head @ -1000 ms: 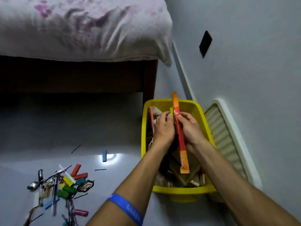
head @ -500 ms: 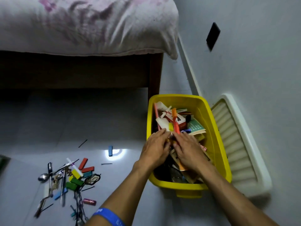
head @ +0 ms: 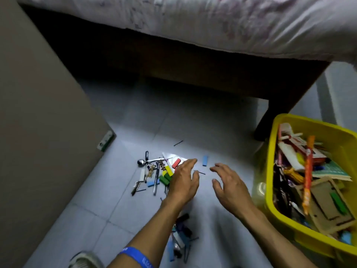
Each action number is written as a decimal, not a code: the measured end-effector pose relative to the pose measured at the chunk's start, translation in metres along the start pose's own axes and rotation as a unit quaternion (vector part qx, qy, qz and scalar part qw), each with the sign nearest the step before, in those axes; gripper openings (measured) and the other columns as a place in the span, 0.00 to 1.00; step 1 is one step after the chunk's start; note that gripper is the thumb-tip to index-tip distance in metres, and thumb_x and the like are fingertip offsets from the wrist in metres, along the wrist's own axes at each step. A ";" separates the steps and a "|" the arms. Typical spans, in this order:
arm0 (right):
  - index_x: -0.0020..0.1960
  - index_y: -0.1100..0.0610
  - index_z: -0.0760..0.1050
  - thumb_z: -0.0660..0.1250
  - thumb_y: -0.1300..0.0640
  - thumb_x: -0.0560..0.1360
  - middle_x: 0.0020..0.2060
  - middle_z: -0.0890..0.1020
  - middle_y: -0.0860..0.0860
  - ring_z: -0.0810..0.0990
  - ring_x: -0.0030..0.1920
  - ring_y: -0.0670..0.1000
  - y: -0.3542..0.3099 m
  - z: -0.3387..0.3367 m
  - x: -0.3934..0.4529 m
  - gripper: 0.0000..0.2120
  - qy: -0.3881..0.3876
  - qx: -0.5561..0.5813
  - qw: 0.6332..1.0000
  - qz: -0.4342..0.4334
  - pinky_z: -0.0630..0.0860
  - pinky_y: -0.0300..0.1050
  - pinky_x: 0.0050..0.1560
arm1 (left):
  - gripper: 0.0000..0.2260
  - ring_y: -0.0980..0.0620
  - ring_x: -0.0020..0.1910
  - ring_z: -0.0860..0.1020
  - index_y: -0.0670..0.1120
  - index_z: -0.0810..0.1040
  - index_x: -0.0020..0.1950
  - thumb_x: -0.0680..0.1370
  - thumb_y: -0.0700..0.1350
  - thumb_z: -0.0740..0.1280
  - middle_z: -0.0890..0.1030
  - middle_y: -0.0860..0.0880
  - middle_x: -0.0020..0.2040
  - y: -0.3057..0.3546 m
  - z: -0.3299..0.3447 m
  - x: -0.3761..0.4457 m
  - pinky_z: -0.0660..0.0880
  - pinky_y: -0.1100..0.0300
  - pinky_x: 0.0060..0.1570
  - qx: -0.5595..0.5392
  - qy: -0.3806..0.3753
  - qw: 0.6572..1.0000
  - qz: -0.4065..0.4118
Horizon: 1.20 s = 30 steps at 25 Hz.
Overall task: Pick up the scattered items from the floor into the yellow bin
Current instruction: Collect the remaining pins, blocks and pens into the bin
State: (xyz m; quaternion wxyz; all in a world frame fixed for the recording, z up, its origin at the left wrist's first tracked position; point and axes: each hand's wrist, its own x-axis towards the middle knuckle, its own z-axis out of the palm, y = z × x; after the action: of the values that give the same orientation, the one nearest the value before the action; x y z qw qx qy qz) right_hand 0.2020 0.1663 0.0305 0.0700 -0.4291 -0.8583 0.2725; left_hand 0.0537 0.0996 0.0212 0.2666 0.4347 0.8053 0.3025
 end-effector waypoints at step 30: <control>0.67 0.51 0.69 0.61 0.44 0.79 0.65 0.70 0.56 0.70 0.61 0.58 0.009 0.160 0.118 0.20 -0.086 -0.029 0.988 0.128 0.72 0.50 0.53 | 0.21 0.47 0.67 0.65 0.54 0.67 0.72 0.80 0.57 0.60 0.67 0.49 0.69 -0.197 -0.027 0.013 0.66 0.48 0.61 0.071 0.060 0.958 -0.272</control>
State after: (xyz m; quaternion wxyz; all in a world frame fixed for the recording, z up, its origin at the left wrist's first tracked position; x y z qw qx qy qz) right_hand 0.0782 0.1972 -0.1222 -0.0521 -0.5119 -0.8069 0.2900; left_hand -0.0777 0.0178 -0.1047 0.2583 0.1976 0.9271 0.1864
